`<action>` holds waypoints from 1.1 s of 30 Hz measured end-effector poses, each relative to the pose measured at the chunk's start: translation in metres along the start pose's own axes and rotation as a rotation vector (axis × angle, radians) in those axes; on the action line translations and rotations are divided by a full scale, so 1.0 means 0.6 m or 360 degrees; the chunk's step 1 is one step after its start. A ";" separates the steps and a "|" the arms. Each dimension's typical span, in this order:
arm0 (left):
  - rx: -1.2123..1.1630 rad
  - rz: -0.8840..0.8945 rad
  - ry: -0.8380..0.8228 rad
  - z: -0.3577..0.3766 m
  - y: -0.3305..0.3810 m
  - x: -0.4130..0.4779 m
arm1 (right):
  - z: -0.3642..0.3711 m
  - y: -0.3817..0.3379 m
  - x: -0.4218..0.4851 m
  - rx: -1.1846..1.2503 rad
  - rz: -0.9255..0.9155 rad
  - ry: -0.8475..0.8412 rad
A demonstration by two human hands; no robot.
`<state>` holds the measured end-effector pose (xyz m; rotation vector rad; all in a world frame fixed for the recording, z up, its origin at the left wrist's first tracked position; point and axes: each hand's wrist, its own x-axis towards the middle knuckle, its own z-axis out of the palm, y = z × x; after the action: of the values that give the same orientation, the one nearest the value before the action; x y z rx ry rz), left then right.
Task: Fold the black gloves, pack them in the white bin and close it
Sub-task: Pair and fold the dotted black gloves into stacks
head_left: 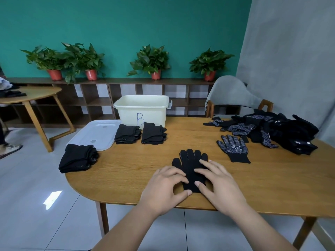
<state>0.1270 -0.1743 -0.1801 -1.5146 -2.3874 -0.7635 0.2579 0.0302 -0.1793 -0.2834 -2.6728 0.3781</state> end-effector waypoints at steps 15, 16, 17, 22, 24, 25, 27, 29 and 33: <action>-0.0111 -0.0147 0.0094 0.009 -0.009 0.001 | 0.005 0.010 -0.008 0.0308 -0.0109 0.0168; -0.0114 -0.0147 0.0093 0.009 -0.009 0.001 | 0.005 0.009 -0.009 0.0298 -0.0108 0.0182; -0.0117 -0.0147 0.0092 0.008 -0.009 0.001 | 0.005 0.009 -0.010 0.0277 -0.0105 0.0191; -0.0092 -0.0123 0.0071 0.003 -0.004 0.001 | 0.003 0.007 -0.010 0.0242 -0.0107 0.0195; -0.0094 -0.0121 0.0066 0.000 0.000 0.000 | 0.001 0.006 -0.011 0.0263 -0.0111 0.0194; -0.0095 -0.0118 0.0068 -0.002 0.001 0.000 | 0.000 0.006 -0.011 0.0276 -0.0115 0.0196; -0.0089 -0.0110 0.0072 -0.003 0.002 0.000 | -0.003 0.005 -0.012 0.0328 -0.0131 0.0222; -0.0096 -0.0103 0.0074 -0.003 0.001 0.000 | -0.005 0.003 -0.012 0.0379 -0.0136 0.0255; -0.0120 -0.0089 0.0100 0.000 -0.003 0.000 | -0.007 -0.001 -0.014 0.0374 -0.0149 0.0244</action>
<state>0.1252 -0.1748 -0.1809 -1.4343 -2.3894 -0.9095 0.2673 0.0283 -0.1788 -0.1102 -2.4521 0.6089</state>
